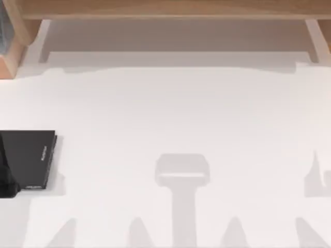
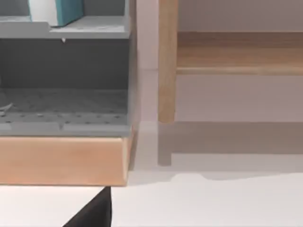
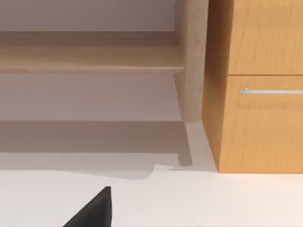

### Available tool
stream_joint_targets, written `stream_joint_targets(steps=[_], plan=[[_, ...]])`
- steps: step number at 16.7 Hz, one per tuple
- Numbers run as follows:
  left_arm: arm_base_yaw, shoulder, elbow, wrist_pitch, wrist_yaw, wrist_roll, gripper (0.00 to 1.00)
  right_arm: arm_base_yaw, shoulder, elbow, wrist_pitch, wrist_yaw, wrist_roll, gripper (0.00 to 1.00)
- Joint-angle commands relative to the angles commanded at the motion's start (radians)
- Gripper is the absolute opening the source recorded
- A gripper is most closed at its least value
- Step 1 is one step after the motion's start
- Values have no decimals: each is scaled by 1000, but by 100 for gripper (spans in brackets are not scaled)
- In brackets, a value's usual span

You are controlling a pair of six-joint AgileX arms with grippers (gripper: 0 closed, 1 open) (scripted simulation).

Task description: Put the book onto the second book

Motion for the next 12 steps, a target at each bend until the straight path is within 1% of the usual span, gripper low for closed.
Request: stream_joint_targets(steps=[3, 6, 9, 12], plan=[[2, 10, 10, 5, 4, 0, 100, 0, 0, 0, 0, 0, 0, 100], [22, 105, 100, 46, 34, 2, 100, 0, 0, 0, 0, 0, 0, 100], [59, 294, 262, 119, 86, 5, 100, 0, 0, 0, 0, 0, 0, 100], [109, 573, 469, 210, 149, 6, 100, 0, 0, 0, 0, 0, 0, 100]])
